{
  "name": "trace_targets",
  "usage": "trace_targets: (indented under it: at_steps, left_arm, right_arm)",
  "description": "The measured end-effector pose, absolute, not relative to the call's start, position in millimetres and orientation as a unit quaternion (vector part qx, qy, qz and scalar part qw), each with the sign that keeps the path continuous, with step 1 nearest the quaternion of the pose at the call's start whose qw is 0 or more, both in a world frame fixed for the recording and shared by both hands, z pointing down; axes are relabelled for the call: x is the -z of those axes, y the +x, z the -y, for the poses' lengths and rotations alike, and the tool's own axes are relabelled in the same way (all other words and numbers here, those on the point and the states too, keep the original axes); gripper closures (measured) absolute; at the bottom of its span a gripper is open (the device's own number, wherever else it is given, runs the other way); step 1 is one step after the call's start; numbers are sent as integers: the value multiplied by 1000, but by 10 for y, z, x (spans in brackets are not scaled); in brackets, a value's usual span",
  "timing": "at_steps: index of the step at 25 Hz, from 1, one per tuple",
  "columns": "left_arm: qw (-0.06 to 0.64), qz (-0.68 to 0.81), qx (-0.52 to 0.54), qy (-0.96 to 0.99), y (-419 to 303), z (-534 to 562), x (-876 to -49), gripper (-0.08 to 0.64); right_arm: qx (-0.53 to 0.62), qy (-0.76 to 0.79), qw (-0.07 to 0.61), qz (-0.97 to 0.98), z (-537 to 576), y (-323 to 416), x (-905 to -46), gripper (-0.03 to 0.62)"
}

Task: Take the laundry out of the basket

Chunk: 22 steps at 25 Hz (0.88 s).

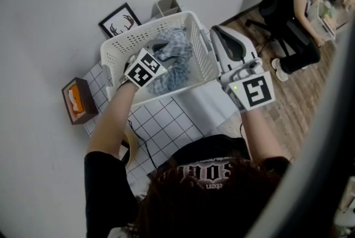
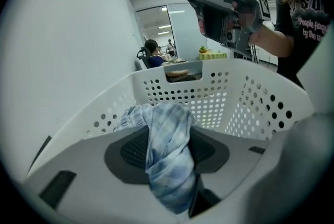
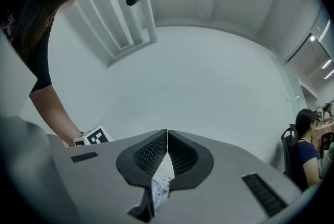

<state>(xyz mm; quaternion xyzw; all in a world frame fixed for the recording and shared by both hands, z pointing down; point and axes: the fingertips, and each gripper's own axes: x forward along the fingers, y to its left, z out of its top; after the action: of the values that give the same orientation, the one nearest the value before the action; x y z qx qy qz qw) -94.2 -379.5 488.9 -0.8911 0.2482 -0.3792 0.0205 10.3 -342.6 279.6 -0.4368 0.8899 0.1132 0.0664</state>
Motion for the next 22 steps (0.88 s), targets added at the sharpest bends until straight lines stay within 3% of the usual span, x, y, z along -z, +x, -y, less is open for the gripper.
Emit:
trace_targets:
  at_steps: [22]
  left_arm:
    - [15,-414,192,-890,-954,3513,-3303,377]
  right_arm:
    - [-113,-457,65,-880,3043,74,-2689,565]
